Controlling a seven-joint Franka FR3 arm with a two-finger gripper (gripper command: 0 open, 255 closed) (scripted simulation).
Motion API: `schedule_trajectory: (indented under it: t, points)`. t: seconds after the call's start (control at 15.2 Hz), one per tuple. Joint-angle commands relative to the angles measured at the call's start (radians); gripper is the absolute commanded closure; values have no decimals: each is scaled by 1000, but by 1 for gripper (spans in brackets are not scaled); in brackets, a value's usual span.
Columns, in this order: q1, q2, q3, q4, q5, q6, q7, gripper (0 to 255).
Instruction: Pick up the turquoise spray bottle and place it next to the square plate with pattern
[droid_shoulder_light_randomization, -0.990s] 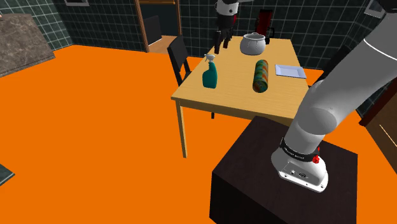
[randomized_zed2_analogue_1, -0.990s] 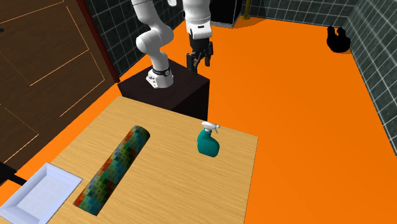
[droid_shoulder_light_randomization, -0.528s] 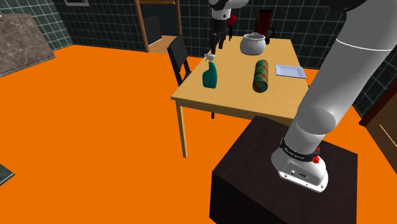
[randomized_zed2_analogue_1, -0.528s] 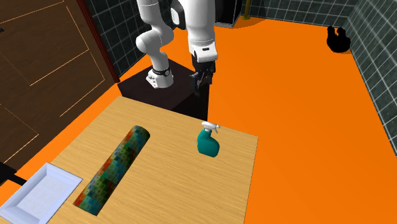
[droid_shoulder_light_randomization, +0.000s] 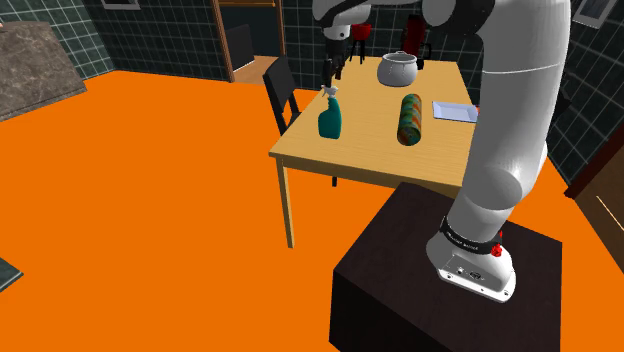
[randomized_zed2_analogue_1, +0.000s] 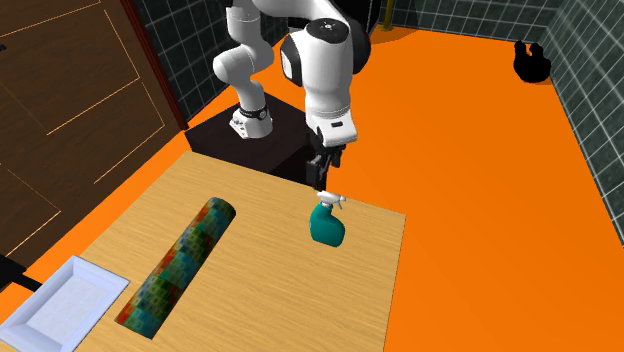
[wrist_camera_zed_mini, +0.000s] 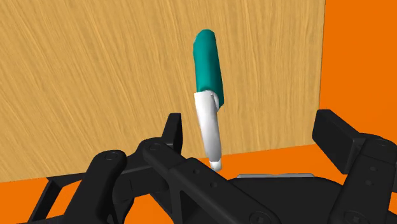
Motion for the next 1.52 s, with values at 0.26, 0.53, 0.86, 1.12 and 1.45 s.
schedule_trajectory:
  t: [0.26,0.53,0.86,1.12,1.45]
  points:
    - [-38,137,7,122,39,3,-49,0]
    - [-38,152,11,91,45,49,-53,0]
    - [-38,155,11,87,46,56,-54,0]
    - [-38,155,11,87,46,55,-54,255]
    - [-38,155,11,87,46,55,-54,255]
